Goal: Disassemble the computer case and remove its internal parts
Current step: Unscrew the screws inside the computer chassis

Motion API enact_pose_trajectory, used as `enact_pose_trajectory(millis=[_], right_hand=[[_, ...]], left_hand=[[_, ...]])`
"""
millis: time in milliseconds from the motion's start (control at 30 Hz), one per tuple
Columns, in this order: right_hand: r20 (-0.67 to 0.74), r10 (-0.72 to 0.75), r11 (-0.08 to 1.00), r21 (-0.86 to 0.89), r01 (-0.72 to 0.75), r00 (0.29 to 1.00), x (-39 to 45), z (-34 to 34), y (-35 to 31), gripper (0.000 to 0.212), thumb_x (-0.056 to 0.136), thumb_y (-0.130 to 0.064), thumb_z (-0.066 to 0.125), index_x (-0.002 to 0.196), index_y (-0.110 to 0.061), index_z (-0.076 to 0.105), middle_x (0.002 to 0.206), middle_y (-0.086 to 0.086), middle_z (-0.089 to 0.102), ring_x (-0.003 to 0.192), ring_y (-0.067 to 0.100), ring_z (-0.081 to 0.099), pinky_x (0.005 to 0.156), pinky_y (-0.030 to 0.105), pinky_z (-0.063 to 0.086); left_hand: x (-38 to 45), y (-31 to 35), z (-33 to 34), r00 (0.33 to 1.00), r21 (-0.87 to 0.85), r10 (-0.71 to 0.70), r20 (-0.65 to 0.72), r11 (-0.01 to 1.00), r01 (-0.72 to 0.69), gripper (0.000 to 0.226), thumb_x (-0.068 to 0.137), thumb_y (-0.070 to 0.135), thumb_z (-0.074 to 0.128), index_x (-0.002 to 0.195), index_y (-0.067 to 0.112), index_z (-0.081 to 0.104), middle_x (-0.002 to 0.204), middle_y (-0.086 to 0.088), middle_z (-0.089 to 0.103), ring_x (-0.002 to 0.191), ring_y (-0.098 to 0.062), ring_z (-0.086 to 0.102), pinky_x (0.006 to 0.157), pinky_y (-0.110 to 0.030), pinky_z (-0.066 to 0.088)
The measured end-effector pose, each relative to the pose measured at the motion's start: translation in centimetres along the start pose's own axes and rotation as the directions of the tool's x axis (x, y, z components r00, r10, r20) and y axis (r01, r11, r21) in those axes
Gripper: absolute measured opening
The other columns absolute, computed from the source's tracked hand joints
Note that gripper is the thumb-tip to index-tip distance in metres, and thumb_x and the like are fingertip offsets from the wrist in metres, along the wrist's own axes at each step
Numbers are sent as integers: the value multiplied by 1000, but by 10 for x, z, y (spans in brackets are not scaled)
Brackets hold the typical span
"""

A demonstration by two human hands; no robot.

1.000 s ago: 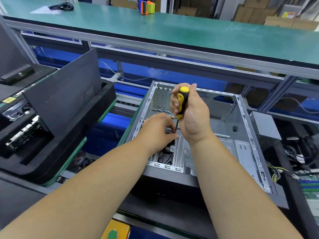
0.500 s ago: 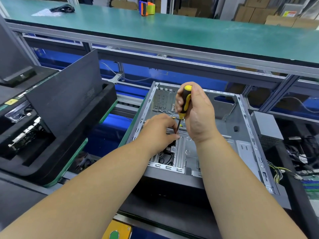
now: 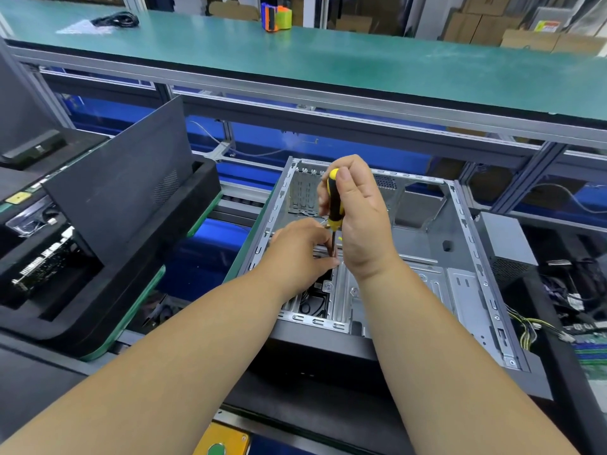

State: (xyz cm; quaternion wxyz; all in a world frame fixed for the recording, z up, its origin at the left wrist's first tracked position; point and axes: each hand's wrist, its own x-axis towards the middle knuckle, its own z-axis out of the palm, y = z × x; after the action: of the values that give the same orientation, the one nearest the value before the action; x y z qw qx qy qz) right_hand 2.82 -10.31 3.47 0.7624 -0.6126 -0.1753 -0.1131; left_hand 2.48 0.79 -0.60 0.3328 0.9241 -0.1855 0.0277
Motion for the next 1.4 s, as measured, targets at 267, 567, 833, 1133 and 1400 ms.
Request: enact_pose_trajectory(millis=[267, 567, 833, 1133, 1400], right_hand=[[-65, -21, 1000, 20, 23, 998, 1, -2, 2, 31, 104, -22, 31, 93, -8, 57, 70, 2, 48, 63, 12, 42, 57, 24, 35], [-97, -9, 996, 84, 17, 995, 1, -3, 2, 11, 101, -25, 44, 94, -17, 49, 68, 2, 46, 61, 13, 41, 56, 23, 36], [-40, 77, 969, 237, -66, 996, 8, -14, 3, 39, 104, -33, 32, 92, -10, 62, 66, 0, 49, 59, 13, 40, 57, 24, 35], [-37, 87, 976, 204, -78, 995, 6, -13, 3, 21, 100, -30, 42, 84, -16, 41, 64, -2, 45, 58, 15, 37, 55, 24, 33], [17, 97, 975, 200, -99, 995, 8, -13, 6, 39, 102, -34, 37, 84, -12, 64, 73, 2, 54, 63, 17, 47, 61, 29, 40]], left_hand=[[1, -2, 1, 1000, 9, -2, 15, 1000, 2, 16, 82, 34, 74, 90, 21, 69, 100, 8, 60, 102, -14, 53, 95, -42, 44], [-1, -2, 1, 1000, -21, -7, 1, 1000, 7, 17, 80, 32, 77, 80, 24, 63, 96, 11, 56, 101, -14, 52, 95, -44, 42], [-1, 0, 0, 1000, 14, -18, 0, 1000, 18, 18, 80, 36, 76, 79, 28, 61, 93, 12, 53, 97, -11, 50, 95, -43, 43], [-1, 0, 0, 1000, -25, -20, 4, 999, 20, 19, 79, 34, 78, 76, 29, 59, 94, 11, 56, 101, -15, 52, 94, -44, 42], [-2, 1, -2, 999, 0, -32, 19, 999, 32, 16, 81, 36, 76, 79, 27, 62, 97, 10, 56, 102, -15, 51, 95, -43, 43]])
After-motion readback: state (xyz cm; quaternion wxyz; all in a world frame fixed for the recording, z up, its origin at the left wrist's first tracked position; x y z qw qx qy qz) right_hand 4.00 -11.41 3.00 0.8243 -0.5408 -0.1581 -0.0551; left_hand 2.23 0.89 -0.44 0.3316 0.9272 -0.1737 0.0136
